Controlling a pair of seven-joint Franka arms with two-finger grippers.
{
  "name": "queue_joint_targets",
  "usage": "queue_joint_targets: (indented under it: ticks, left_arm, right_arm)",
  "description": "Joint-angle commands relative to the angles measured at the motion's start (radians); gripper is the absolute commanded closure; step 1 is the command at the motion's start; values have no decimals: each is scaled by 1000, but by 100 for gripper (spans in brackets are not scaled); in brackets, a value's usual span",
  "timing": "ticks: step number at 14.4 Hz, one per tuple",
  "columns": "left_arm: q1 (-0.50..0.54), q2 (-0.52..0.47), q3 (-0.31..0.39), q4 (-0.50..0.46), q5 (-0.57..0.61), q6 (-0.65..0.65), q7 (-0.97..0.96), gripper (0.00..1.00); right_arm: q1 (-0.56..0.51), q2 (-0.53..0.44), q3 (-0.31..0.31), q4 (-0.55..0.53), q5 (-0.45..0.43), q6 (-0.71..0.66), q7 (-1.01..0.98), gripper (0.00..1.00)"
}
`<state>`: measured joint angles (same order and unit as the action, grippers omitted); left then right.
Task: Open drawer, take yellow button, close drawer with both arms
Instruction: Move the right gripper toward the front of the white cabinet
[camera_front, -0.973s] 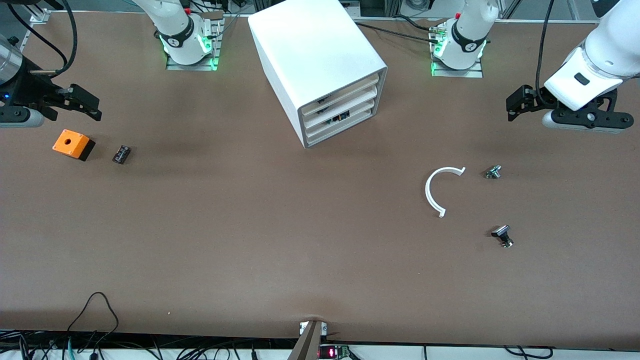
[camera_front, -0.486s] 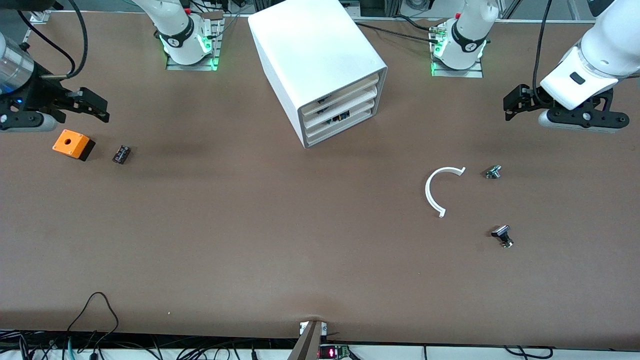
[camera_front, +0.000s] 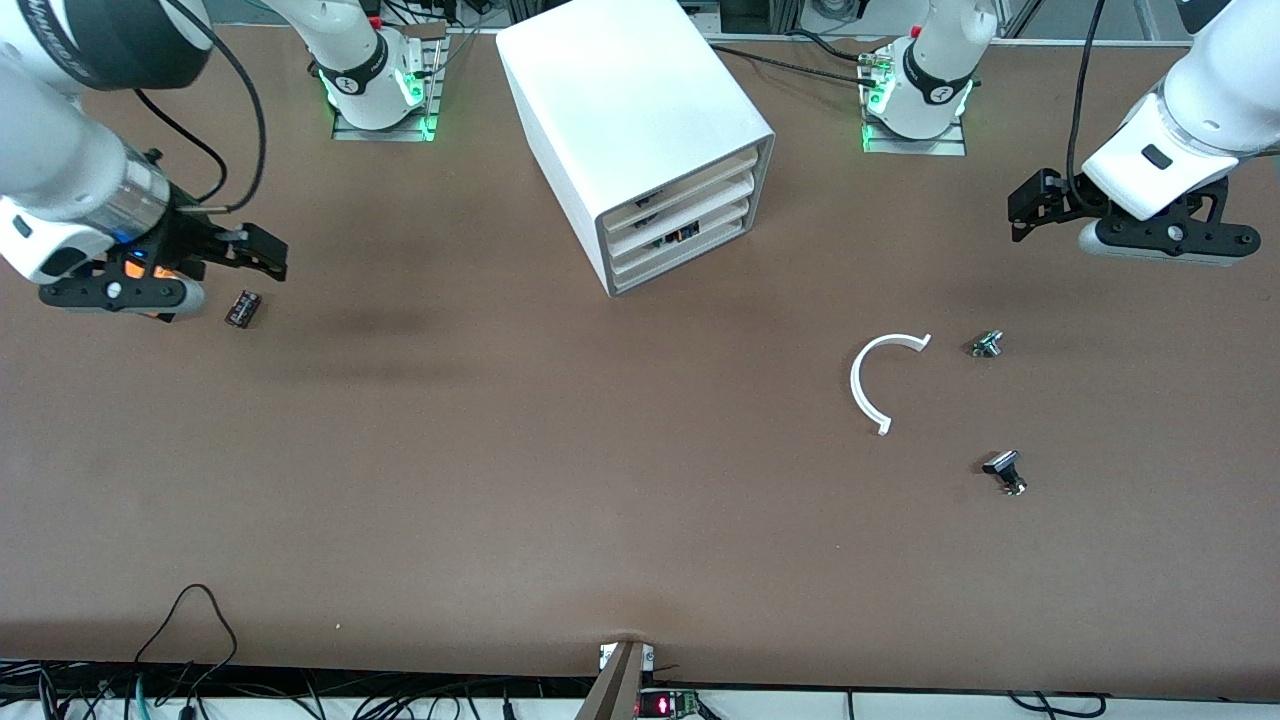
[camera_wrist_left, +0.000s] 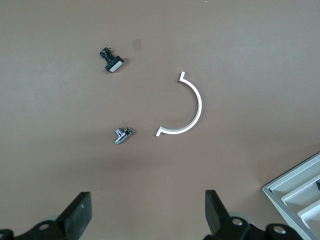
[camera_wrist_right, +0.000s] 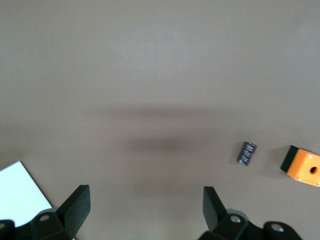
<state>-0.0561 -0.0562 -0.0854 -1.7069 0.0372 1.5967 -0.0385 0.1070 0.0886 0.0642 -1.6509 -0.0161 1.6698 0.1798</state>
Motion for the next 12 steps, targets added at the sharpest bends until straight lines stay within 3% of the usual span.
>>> queue_joint_targets:
  ticks: [1, 12]
  left_arm:
    - [4, 18, -4, 36, 1, -24, 2, 0]
    - [6, 16, -4, 35, 0, -26, 2, 0]
  right_arm:
    - [35, 26, -6, 13, 13, 34, 56, 0]
    - [154, 94, -6, 33, 18, 96, 178, 0]
